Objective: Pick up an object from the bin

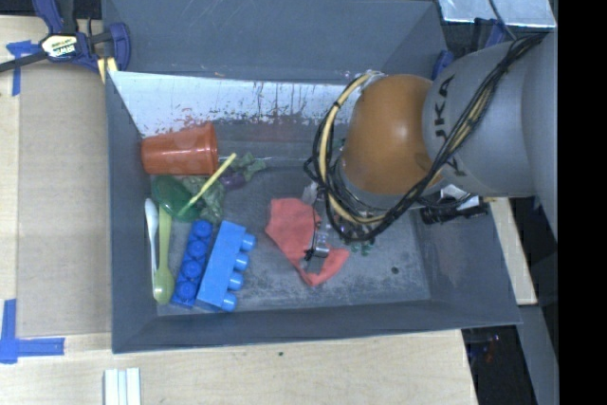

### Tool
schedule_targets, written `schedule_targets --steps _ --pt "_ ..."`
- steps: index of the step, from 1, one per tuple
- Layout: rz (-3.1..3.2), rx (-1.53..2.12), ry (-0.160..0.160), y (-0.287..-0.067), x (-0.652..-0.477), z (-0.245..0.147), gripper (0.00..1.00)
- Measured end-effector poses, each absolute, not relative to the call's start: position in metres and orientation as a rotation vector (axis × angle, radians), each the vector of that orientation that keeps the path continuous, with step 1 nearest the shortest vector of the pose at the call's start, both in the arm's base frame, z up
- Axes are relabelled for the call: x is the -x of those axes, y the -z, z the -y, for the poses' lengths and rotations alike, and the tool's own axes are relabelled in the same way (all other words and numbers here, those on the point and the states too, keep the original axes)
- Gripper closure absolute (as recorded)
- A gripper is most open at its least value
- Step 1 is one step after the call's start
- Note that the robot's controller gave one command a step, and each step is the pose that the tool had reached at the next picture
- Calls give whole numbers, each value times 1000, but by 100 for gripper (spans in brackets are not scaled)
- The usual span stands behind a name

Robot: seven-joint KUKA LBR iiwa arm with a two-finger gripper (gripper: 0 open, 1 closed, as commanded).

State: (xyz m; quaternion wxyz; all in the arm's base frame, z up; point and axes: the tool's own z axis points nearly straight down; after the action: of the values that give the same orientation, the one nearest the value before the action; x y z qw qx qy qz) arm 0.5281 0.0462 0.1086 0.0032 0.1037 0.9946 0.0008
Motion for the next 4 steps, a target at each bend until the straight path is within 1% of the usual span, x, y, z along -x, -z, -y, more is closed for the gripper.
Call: schedule_targets --steps 1,2,3,4 --pt "-3036 -799 -1 -103 -495 -72 0" --pt "-3088 -507 -2 -73 -494 -63 0" --pt "-2965 -1009 -8 -71 -490 -75 100" --pt "-2965 -1009 -8 -71 -490 -75 100"
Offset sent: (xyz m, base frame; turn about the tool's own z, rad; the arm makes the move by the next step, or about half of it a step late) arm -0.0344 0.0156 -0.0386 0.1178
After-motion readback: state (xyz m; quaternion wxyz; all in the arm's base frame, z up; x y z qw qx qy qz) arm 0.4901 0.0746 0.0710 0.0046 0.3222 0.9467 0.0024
